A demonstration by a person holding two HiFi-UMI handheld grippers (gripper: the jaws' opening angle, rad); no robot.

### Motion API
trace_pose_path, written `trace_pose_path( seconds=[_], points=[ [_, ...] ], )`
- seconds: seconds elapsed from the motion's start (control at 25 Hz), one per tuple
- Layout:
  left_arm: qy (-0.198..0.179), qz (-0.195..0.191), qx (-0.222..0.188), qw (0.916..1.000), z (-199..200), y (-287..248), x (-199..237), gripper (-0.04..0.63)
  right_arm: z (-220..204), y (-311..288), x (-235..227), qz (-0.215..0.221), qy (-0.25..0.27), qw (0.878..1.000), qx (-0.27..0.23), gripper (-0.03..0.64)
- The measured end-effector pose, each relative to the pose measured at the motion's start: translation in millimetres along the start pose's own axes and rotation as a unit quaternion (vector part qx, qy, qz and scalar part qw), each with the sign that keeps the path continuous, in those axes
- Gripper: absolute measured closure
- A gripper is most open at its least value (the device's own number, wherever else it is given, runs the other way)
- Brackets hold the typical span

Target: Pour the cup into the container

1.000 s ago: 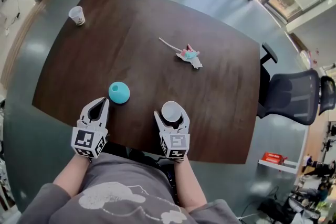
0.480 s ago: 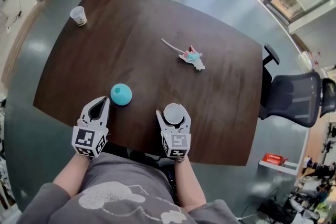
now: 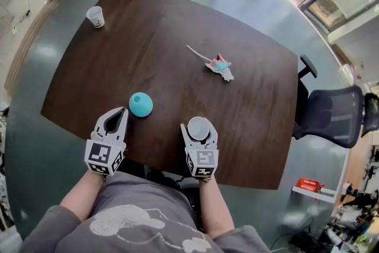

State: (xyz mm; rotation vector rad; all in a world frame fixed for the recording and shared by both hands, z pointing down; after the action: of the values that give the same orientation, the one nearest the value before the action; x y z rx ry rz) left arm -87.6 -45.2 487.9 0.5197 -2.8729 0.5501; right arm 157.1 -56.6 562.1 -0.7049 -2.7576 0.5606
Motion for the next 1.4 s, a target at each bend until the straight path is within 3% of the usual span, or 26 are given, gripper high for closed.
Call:
trace_pose_path(
  seconds=[0.44,0.64,0.8,0.96,1.2,1.4],
  points=[
    [-0.004,-0.041,0.002,0.9991,14,4,-10,0.584,37,24,0,-0.027,-0.004,0.999,-0.03,0.316],
    [0.007,-0.071,0.004,0.9974,13,4,-13,0.45,38,28,11,-0.028,-0.003,0.999,-0.022,0.314],
    [0.006,-0.099,0.021,0.9949,5,1,-15,0.273,42,28,18,-0.032,-0.004,0.999,-0.019,0.314],
    [-0.018,-0.132,0.048,0.99,-8,-8,-23,0.19,45,26,19,-0.04,0.001,0.999,-0.014,0.314],
    [-0.035,-0.121,0.042,0.9911,-11,-22,-19,0.141,49,27,19,-0.052,0.0,0.999,-0.006,0.314],
    [-0.029,-0.125,0.053,0.9903,-22,-38,-11,0.14,42,29,22,-0.062,-0.004,0.998,0.011,0.314]
  ],
)
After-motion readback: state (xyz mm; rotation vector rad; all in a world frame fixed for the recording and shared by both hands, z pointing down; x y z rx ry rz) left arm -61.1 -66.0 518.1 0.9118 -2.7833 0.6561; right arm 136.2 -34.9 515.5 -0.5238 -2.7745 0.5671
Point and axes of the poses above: the fingertips, and each gripper's own axes: y backward along the fingers, x to its left, z out of its top, the point moved 3 cm from there along y, backward along the fingers, and after that the axes turned 10 degrees about y, right-handed, at the moved point
